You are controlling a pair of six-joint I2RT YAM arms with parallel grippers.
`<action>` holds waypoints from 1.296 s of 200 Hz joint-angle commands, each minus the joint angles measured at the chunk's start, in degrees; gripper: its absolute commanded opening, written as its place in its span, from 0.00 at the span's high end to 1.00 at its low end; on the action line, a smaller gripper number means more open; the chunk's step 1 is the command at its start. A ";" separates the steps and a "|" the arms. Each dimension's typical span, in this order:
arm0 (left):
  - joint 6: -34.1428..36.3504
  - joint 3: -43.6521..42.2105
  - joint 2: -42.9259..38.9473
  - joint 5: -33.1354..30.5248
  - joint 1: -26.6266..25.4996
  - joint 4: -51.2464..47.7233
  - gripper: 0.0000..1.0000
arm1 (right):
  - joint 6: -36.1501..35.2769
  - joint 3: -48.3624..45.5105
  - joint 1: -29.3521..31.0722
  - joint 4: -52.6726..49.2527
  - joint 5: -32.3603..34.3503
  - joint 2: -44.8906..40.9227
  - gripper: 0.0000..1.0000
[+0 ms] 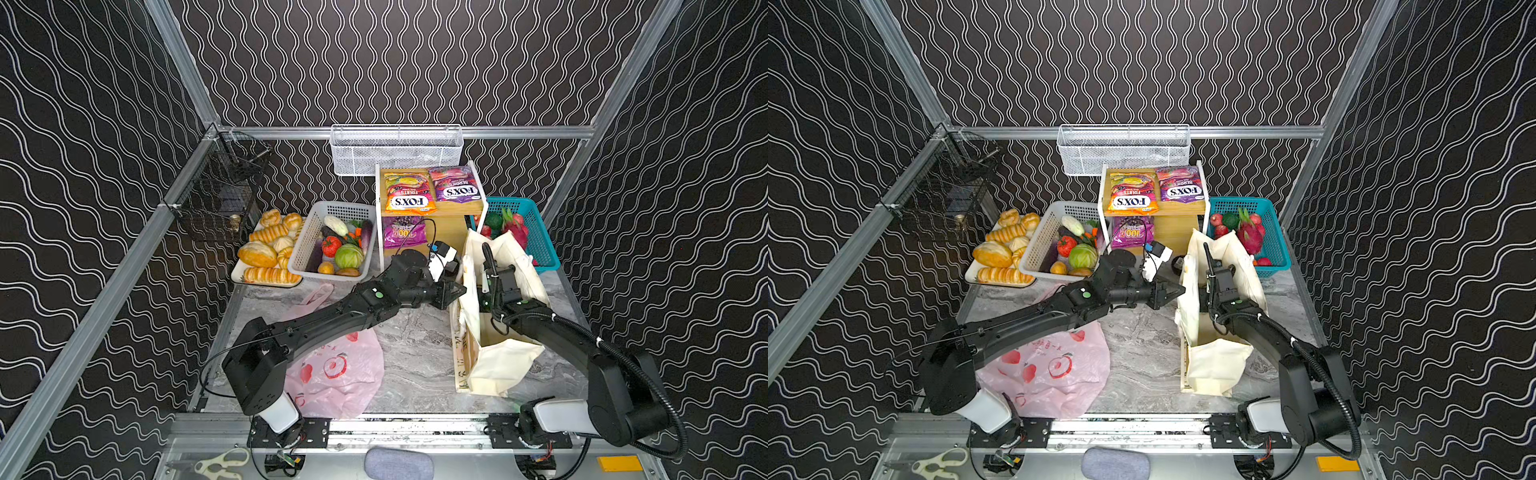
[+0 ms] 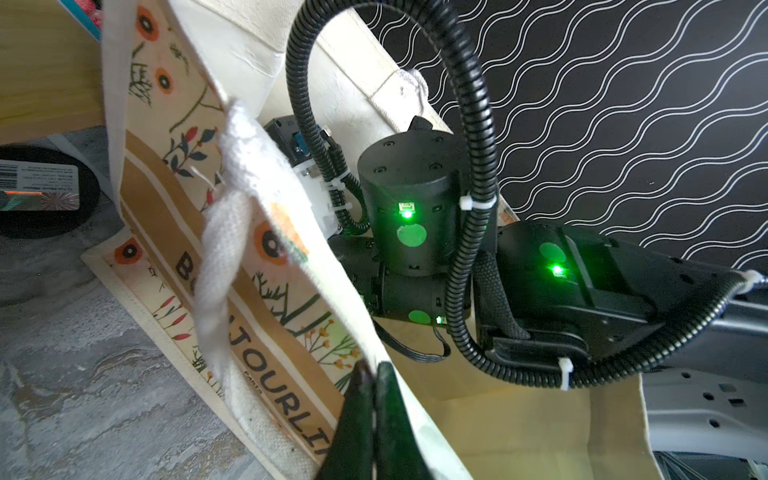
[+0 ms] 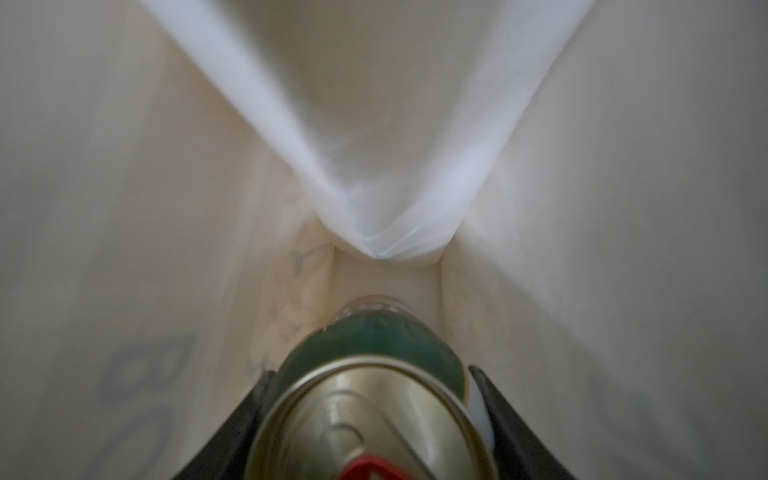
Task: Place the mixed food into the grocery bags and tie them
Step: 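Open the right gripper to release the green can and lift out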
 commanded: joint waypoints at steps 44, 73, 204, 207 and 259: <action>1.12 0.16 -0.03 -0.52 -0.02 -0.27 0.99 | -1.40 4.81 0.04 -4.69 -2.97 -2.96 0.22; 0.97 0.04 0.15 -0.51 -0.10 -0.34 1.00 | -1.39 7.03 0.08 -7.55 -3.06 -4.48 0.17; 0.01 -0.65 0.31 -1.52 0.01 0.29 1.00 | 0.18 17.11 0.04 -15.71 -6.87 -16.03 0.13; 0.01 -0.58 0.32 -1.46 -0.02 0.34 1.00 | 0.18 17.05 0.10 -15.86 -6.86 -16.15 0.13; -0.24 -1.25 -0.38 -1.83 -0.03 0.41 1.00 | 2.12 22.38 0.04 -22.99 -5.68 -14.13 0.22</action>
